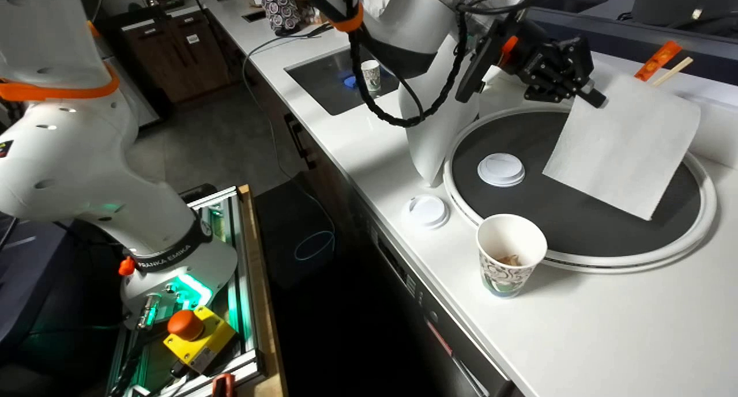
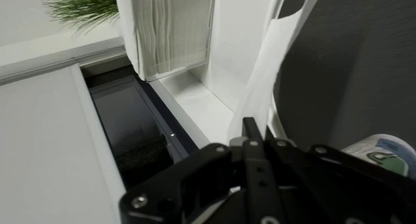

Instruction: Move the paper towel next to the roll and place it next to the cup with chopsticks in it

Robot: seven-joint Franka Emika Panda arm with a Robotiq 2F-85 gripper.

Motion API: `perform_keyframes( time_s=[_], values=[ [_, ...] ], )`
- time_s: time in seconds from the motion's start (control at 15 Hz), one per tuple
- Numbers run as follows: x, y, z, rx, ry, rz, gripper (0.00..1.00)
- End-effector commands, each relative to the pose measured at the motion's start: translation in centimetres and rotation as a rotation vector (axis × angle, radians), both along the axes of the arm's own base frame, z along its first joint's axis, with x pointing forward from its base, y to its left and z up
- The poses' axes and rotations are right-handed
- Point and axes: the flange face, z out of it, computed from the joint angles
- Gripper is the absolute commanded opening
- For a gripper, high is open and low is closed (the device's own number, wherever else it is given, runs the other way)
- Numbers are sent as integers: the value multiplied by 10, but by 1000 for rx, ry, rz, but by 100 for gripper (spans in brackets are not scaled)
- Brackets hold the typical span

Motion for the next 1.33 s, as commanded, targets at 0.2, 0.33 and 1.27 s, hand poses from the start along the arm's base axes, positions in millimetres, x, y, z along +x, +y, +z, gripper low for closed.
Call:
perform_keyframes(
  time_s=[0.2, 0.33, 1.27],
  values=[
    [0, 19, -31, 110, 255, 171, 34],
    [-3, 19, -21, 131, 304, 228, 50],
    [-40, 12, 120, 483, -120, 447, 100]
  ],
)
